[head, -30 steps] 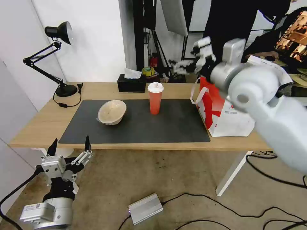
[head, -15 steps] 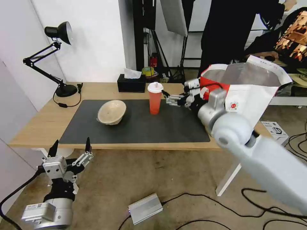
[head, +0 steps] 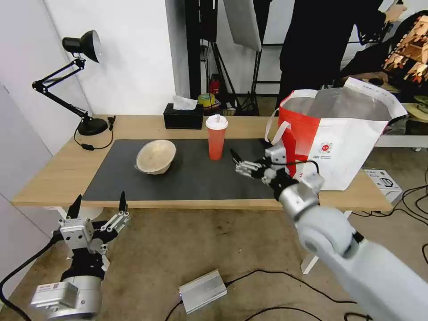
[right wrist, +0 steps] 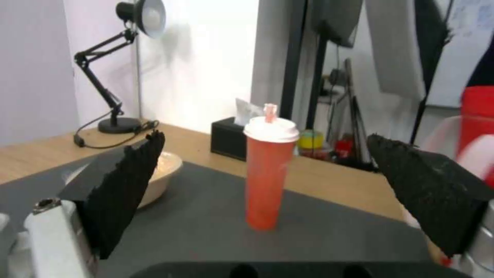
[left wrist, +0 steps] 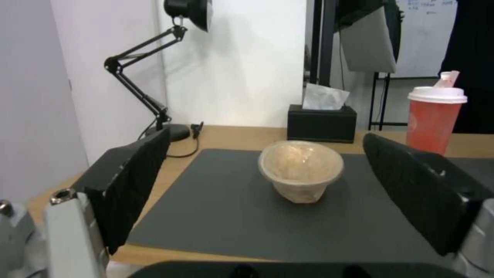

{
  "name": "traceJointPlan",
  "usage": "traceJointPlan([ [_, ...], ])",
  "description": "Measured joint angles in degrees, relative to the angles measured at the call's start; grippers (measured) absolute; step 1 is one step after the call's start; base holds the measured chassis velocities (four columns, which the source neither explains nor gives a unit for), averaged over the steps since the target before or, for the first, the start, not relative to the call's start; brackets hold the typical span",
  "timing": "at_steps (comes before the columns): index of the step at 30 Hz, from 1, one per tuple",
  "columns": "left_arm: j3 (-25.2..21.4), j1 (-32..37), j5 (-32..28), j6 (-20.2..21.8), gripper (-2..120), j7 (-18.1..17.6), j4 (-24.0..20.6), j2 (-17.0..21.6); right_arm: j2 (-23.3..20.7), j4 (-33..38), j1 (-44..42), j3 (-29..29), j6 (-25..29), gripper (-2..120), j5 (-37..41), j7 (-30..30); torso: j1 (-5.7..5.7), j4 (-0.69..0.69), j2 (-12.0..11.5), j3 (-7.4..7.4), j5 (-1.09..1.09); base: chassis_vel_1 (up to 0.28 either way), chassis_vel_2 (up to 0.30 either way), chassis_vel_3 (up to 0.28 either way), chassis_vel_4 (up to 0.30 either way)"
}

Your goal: Pick up the trash from the table and place it into the takeout bag.

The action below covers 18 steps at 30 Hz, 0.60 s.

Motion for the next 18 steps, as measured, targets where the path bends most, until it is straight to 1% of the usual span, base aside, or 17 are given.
traceJointPlan([
  [2, 0.1, 0.1, 0.1, 0.0, 100, 0.0, -0.1, 0.0, 0.2, 1.0, -3.0, 2.0, 1.5, 100, -2.7, -0.2, 0.0, 0.01, 0.0, 0.0, 0.0, 0.0, 0.0, 0.0, 0.0],
  [3, 0.1, 0.1, 0.1, 0.0, 100, 0.0, -0.1, 0.0, 0.2, 1.0, -3.0, 2.0, 1.5, 100, -2.7, -0.2, 0.0, 0.01, 0.0, 0.0, 0.0, 0.0, 0.0, 0.0, 0.0],
  [7, 0.2, 0.4, 0.6, -0.1, 100, 0.0, -0.2, 0.0, 2.2, 3.4, -8.9, 6.0, 2.0, 100, -5.5, -0.4, 0.0, 0.03, 0.0, 0.0, 0.0, 0.0, 0.0, 0.0, 0.0],
  [8, 0.2, 0.4, 0.6, -0.1, 100, 0.0, -0.2, 0.0, 2.2, 3.4, -8.9, 6.0, 2.0, 100, -5.5, -0.4, 0.0, 0.03, 0.0, 0.0, 0.0, 0.0, 0.0, 0.0, 0.0],
  [12, 0.1, 0.7, 0.8, -0.6, 100, 0.0, -0.6, -0.1, 6.4, 5.9, -18.5, 11.1, 3.7, 100, -10.5, -2.5, 0.0, 0.0, 0.0, 0.0, 0.0, 0.0, 0.0, 0.0, 0.0],
  [13, 0.1, 0.7, 0.8, -0.6, 100, 0.0, -0.6, -0.1, 6.4, 5.9, -18.5, 11.1, 3.7, 100, -10.5, -2.5, 0.0, 0.0, 0.0, 0.0, 0.0, 0.0, 0.0, 0.0, 0.0],
  [17, 0.4, 0.8, 0.8, -1.0, 100, 0.1, -0.6, -0.1, 10.4, 7.6, -25.0, 12.8, 5.9, 100, -14.9, -2.8, 0.0, 0.01, 0.0, 0.0, -0.01, 0.0, 0.0, 0.0, 0.0],
  [18, 0.4, 0.8, 0.8, -1.0, 100, 0.1, -0.6, -0.1, 10.4, 7.6, -25.0, 12.8, 5.9, 100, -14.9, -2.8, 0.0, 0.01, 0.0, 0.0, -0.01, 0.0, 0.0, 0.0, 0.0],
])
